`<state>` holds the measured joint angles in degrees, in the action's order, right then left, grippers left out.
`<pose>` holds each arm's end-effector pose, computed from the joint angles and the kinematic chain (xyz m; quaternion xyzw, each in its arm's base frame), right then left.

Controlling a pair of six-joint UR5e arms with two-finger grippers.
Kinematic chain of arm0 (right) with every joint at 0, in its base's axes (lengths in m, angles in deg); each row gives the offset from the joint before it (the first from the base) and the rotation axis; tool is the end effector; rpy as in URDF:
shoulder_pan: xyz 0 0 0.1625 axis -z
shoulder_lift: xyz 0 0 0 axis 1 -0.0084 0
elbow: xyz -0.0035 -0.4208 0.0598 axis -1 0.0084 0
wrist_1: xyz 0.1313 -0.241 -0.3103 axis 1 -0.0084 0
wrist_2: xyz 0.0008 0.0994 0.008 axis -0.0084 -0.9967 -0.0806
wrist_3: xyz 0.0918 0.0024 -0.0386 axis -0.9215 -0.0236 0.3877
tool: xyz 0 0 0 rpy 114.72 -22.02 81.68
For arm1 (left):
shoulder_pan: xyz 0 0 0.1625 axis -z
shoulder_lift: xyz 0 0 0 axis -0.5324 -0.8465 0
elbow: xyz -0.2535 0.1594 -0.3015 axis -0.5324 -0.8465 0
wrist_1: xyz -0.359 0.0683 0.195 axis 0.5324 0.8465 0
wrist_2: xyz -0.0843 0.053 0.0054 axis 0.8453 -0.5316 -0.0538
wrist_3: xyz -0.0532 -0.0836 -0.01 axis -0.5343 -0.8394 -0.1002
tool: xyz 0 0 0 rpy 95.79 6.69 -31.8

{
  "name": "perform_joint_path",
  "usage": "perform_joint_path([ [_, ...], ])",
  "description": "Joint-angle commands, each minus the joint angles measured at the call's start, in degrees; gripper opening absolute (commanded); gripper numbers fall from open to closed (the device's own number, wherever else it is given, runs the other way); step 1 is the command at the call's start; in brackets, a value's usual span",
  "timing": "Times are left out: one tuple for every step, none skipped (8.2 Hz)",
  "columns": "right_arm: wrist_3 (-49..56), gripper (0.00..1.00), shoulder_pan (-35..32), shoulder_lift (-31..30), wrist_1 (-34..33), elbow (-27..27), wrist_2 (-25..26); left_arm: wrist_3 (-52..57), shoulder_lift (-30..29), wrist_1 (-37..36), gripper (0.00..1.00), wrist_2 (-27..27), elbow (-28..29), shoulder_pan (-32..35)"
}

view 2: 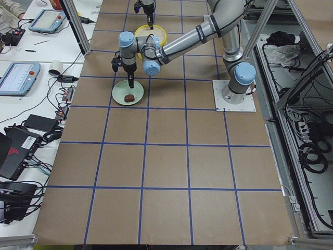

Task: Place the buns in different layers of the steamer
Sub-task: 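Restack the top tier with the right gripper while left reaches the red bun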

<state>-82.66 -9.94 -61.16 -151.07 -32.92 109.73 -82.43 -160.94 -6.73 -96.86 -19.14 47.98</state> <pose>0.2353 -0.5680 0.2919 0.0203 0.9983 0.0506 0.0185 -0.0217 -0.6435 0.2566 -0.0518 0.9981 -0.0297 0.0133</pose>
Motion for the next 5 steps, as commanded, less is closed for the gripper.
perform_joint_path([
  [1.6, 0.0, 0.1, 0.1, 0.5, 0.1, 0.2, 0.8, -2.0, -4.3, 0.96, -1.8, 0.2, -0.3],
  [1.6, 0.0, 0.1, 0.1, 0.3, 0.1, -0.2, 0.7, -2.7, -4.3, 0.96, -4.3, 0.1, -0.3],
  [1.4, 0.0, 0.1, 0.1, 0.3, 0.1, -0.4, 0.8, -3.3, -4.4, 0.96, -4.5, 0.3, -0.4],
  [1.3, 0.0, 0.1, 0.0, 0.1, 0.1, -0.5, 0.9, -3.9, -5.8, 0.96, -4.7, 0.4, -0.4],
  [1.4, 0.0, 0.1, 0.1, -0.4, 0.0, -0.5, 0.9, -4.2, -6.2, 0.96, -6.7, 0.4, -0.9],
])
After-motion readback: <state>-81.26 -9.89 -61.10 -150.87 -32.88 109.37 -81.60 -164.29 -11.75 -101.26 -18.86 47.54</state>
